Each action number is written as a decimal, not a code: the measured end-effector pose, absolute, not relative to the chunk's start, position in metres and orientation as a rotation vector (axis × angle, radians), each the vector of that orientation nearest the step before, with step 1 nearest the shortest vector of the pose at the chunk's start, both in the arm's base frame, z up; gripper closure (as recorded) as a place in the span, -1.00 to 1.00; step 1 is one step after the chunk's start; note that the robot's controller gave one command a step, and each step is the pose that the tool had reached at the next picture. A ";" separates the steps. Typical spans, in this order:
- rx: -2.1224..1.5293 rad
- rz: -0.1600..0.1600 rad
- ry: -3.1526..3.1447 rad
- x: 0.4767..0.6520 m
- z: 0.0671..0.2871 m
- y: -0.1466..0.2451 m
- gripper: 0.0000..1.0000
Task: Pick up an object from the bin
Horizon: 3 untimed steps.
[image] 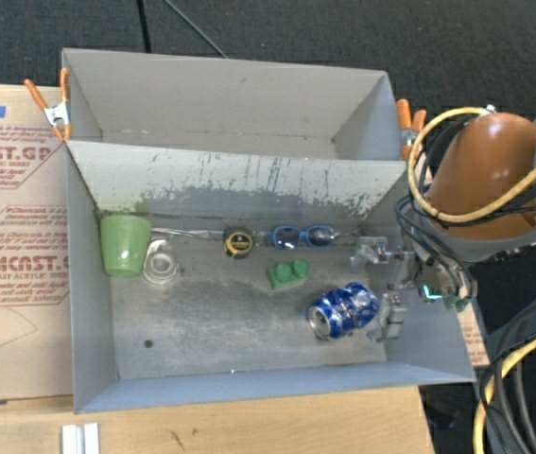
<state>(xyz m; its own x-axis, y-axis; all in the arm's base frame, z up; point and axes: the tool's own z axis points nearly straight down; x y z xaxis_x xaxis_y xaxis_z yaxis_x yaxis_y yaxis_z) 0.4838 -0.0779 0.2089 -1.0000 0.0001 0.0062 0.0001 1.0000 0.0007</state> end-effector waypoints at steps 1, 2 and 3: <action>0.001 -0.001 -3.138 0.533 0.069 -0.078 -1.00; 0.001 0.000 -3.144 0.535 0.074 -0.078 1.00; -0.009 0.002 -3.151 0.515 0.200 -0.080 1.00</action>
Offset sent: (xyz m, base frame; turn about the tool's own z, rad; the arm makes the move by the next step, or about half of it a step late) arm 0.0501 -0.0010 -0.1345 -0.0005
